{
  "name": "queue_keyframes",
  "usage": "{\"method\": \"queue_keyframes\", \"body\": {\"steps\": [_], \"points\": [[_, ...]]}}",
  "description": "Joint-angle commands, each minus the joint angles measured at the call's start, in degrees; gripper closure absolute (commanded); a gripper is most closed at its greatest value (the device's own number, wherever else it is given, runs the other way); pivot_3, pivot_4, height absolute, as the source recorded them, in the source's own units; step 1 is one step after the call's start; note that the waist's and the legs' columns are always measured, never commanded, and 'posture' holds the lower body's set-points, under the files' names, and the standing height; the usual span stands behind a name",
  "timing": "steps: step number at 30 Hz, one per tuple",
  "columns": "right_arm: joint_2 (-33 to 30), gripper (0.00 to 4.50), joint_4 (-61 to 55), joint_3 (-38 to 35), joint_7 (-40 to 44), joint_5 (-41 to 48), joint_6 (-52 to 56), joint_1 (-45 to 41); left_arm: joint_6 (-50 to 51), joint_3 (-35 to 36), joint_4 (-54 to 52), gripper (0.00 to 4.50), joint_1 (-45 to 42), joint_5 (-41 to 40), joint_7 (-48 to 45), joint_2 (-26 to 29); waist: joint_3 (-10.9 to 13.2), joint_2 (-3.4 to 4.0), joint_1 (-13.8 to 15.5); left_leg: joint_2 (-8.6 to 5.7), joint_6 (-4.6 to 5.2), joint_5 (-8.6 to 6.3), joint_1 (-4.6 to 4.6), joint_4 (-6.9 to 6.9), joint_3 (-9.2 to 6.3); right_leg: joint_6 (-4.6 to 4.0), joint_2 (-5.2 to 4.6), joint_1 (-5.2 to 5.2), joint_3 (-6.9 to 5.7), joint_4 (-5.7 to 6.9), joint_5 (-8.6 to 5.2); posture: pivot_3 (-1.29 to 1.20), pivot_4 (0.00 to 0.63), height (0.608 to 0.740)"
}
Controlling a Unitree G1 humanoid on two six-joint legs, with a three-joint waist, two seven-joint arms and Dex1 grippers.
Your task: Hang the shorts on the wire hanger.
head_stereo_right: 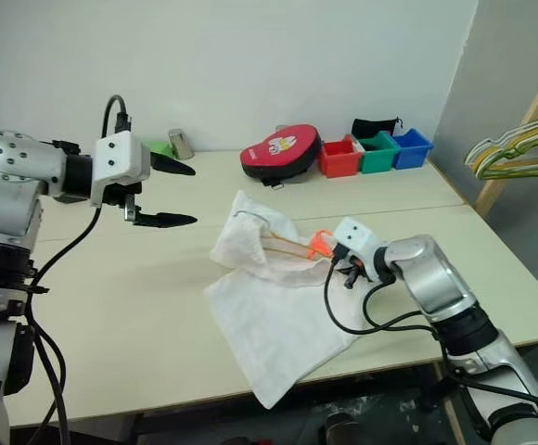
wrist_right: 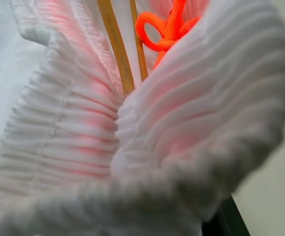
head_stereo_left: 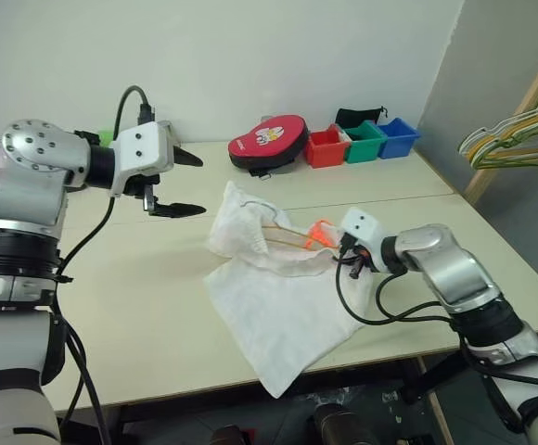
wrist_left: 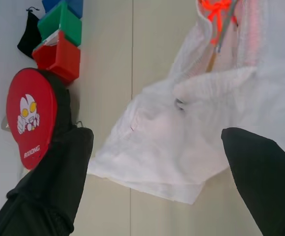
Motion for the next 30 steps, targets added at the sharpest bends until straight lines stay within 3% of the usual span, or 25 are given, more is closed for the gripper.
{"method": "queue_keyframes", "body": {"steps": [1, 6, 11, 16, 19, 23, 26, 30], "points": [[0.63, 4.31, -7.05, -10.22, -4.27, 3.74, 10.24, 1.83, 8.01, 2.86, -4.23, 0.04, -2.03, -5.78, 1.0, -3.38, -0.01, -0.01, -0.63, 0.0, 0.0, 0.0, -0.02, 0.0, 0.0, 0.0, 0.0, 0.0, 0.0, -0.01, 0.0, -0.22, 0.007, 0.74], [3.71, 4.31, -20.57, -24.4, -10.17, 6.74, 26.59, 8.71, 18.65, 5.34, -11.96, 0.04, -0.31, -12.06, 8.16, -11.54, -0.02, -0.02, -2.4, 0.0, -0.01, -0.01, -0.1, 0.01, -0.06, 0.02, -0.01, -0.02, 0.0, -0.05, 0.0, -0.32, 0.016, 0.74], [8.56, 4.31, -33.59, -32.35, -16.35, 6.71, 37.5, 15.18, 22.03, 3.52, -17.18, 0.04, 3.98, -14.45, 11.94, -18.11, -0.09, 0.1, -6.75, 0.02, -0.02, -0.01, -0.03, -0.01, -0.04, 0.05, -0.01, 0.01, 0.05, -0.05, -0.01, -0.4, 0.021, 0.74], [12.75, 4.31, -41.14, -37.82, -20.33, 7.27, 39.54, 21.01, 22.64, 1.85, -21.44, 0.04, 6.87, -14.53, 15.03, -22.55, -0.22, 0.35, -12.07, 0.02, -0.02, -0.01, 0.1, -0.11, -0.03, 0.05, 0.0, 0.04, 0.09, 0.02, -0.02, -0.49, 0.027, 0.74], [18.23, 4.31, -46.46, -43.33, -28.92, 1.22, 39.54, 24.63, 18.99, 0.23, -19.65, 0.04, 6.52, -13.24, 21.4, -31.14, -0.57, 0.61, -13.91, 0.02, -0.03, -0.01, 0.19, -0.53, -0.05, 0.14, 0.0, 0.07, 0.08, -0.18, -0.08, -0.54, 0.032, 0.74], [15.75, 4.31, -42.93, -49.84, -33.99, -2.58, 39.54, 21.12, 17.31, -2.04, -19.0, 0.04, 5.87, -11.64, 26.76, -39.17, -0.64, 0.82, -17.57, -0.09, -0.03, -0.01, 0.13, -0.77, 0.09, 0.4, -0.43, 0.11, 0.21, -0.49, -0.23, -0.58, 0.035, 0.74], [10.13, 4.31, -36.91, -52.31, -35.07, -3.24, 39.54, 17.97, 13.08, -3.57, -14.97, 0.04, 3.78, -8.05, 33.62, -45.65, -0.63, 0.79, -21.07, -0.33, -0.01, -0.02, 0.14, -0.83, 0.17, 0.63, -0.76, 0.37, 0.29, -0.59, -0.36, -0.6, 0.03, 0.74], [3.36, 4.31, -30.22, -53.38, -36.07, -3.26, 39.54, 14.37, 8.77, -4.83, -10.55, 0.04, 2.09, -4.77, 38.81, -51.0, -0.63, 0.75, -24.66, -0.9, 0.65, -0.42, 0.78, -0.96, 0.15, 0.86, -0.97, 1.08, 0.27, -0.87, -0.63, -0.6, 0.026, 0.74]]}}
